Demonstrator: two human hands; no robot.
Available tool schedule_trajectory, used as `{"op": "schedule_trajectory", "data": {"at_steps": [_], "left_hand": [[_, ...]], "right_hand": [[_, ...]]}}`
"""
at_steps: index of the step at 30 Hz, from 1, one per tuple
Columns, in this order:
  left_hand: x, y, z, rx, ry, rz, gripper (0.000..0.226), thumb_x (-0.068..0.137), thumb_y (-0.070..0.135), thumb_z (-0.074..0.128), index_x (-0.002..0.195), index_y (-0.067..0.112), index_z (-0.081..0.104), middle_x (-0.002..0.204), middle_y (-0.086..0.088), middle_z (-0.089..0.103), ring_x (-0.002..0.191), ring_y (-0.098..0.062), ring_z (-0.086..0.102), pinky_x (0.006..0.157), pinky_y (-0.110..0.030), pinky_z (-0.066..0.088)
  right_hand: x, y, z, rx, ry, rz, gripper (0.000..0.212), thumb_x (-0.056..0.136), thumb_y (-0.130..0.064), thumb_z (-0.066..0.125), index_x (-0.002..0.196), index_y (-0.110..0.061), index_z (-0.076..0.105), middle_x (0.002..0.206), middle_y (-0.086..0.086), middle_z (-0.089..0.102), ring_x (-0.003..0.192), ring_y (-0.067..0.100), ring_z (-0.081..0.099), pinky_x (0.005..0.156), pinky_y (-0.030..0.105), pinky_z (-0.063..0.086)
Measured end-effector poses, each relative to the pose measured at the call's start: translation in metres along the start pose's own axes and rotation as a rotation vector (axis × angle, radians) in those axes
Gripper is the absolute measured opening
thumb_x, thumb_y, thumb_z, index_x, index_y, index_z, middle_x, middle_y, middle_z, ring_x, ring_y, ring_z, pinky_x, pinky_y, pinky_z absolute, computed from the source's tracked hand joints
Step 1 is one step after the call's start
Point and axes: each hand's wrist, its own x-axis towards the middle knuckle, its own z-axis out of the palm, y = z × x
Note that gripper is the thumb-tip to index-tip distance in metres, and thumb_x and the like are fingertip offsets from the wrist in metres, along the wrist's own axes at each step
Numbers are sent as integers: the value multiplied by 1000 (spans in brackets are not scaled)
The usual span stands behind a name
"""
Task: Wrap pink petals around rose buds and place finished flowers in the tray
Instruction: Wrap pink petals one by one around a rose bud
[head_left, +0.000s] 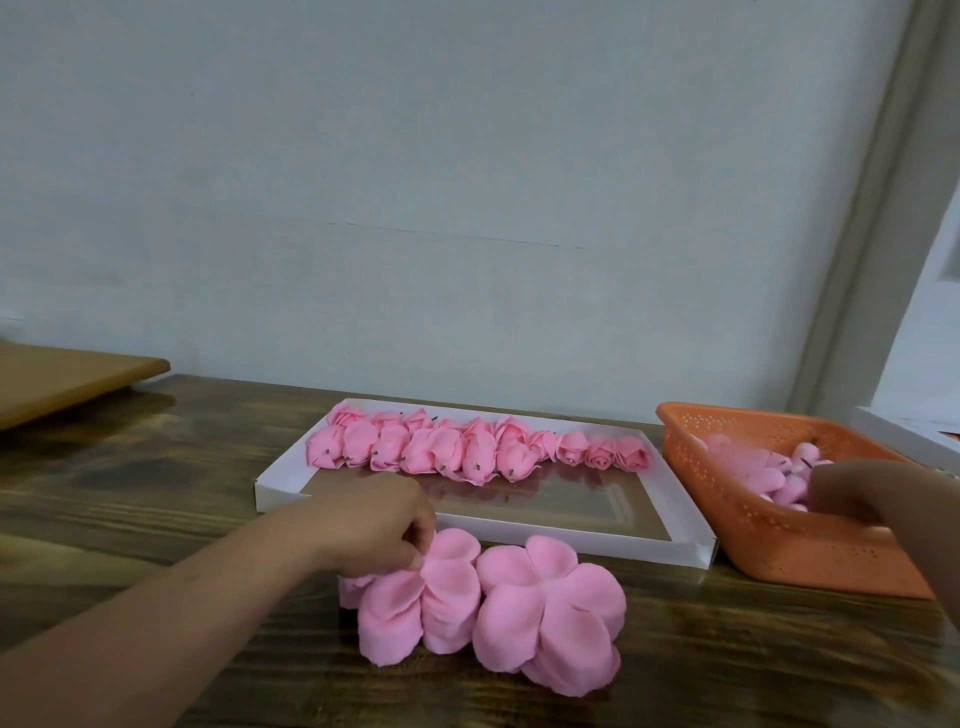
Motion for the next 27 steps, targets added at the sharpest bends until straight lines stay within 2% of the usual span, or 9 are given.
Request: {"op": "schedule_trajectory", "data": {"at_steps": [4, 10, 12, 15, 18, 21, 24, 26, 27], "left_hand": [[-2, 1, -1, -1, 9, -4, 12, 81, 25, 61, 70, 30, 62, 70, 16, 59, 70, -3, 54, 64, -26, 44], [-6, 1, -2, -89, 71, -21, 10, 83, 24, 61, 85, 28, 70, 87, 17, 65, 83, -4, 60, 80, -39, 54], [-7, 0, -4, -179, 146, -29, 11, 86, 23, 63, 83, 30, 70, 80, 21, 63, 78, 2, 59, 77, -33, 55], [-8, 1, -9, -362, 243, -23, 26, 86, 10, 62, 70, 31, 63, 56, 22, 61, 54, 8, 55, 52, -6, 40], [-10, 1, -11, -562, 309, -43, 22, 84, 3, 61, 72, 20, 68, 51, 13, 64, 47, 3, 55, 49, -9, 40], [-8, 3, -8, -725, 344, -43, 17, 84, 4, 66, 75, 19, 70, 69, 9, 72, 64, -2, 63, 64, -19, 52], [-5, 5, -6, -871, 382, -62, 17, 85, 5, 66, 76, 18, 70, 88, 4, 73, 77, -7, 65, 73, -22, 51], [-4, 7, -5, -986, 410, -65, 18, 87, 2, 63, 77, 16, 67, 87, 2, 72, 77, -6, 66, 75, -23, 50], [-3, 8, -4, -1046, 416, -64, 18, 88, 0, 62, 77, 14, 66, 83, 1, 70, 73, -4, 65, 72, -22, 50]], "right_hand": [[-1, -1, 1, 33, 13, 39, 44, 93, -44, 47, 133, -29, 33, 143, 6, 25, 129, 25, 35, 107, 33, 29], [0, -1, 1, 110, 25, 71, 59, 89, -45, 52, 140, -25, 30, 142, 7, 27, 129, 27, 36, 108, 36, 31], [3, -1, 1, 107, 20, 74, 57, 89, -44, 54, 139, -26, 34, 139, 9, 31, 126, 27, 39, 108, 37, 31], [6, -1, 2, 103, 13, 104, 65, 87, -42, 58, 141, -22, 29, 140, 11, 35, 125, 28, 42, 107, 38, 34], [6, -4, 3, 76, 23, 141, 64, 91, -42, 52, 146, -23, 25, 148, 6, 26, 133, 28, 35, 110, 38, 30], [4, -4, 3, 71, 17, 137, 61, 91, -39, 53, 143, -21, 29, 146, 9, 28, 131, 28, 36, 109, 36, 31], [0, -9, 0, 36, 53, 134, 52, 92, -31, 53, 140, -17, 37, 116, 12, 49, 125, 26, 46, 98, 29, 39], [-6, -12, -7, -27, 96, 167, 39, 95, -19, 52, 131, -8, 49, 80, 4, 48, 114, 23, 57, 70, 21, 45], [-6, -12, -11, -5, 133, 175, 34, 94, -14, 52, 125, -1, 54, 78, 3, 50, 107, 24, 60, 62, 21, 44]]}}
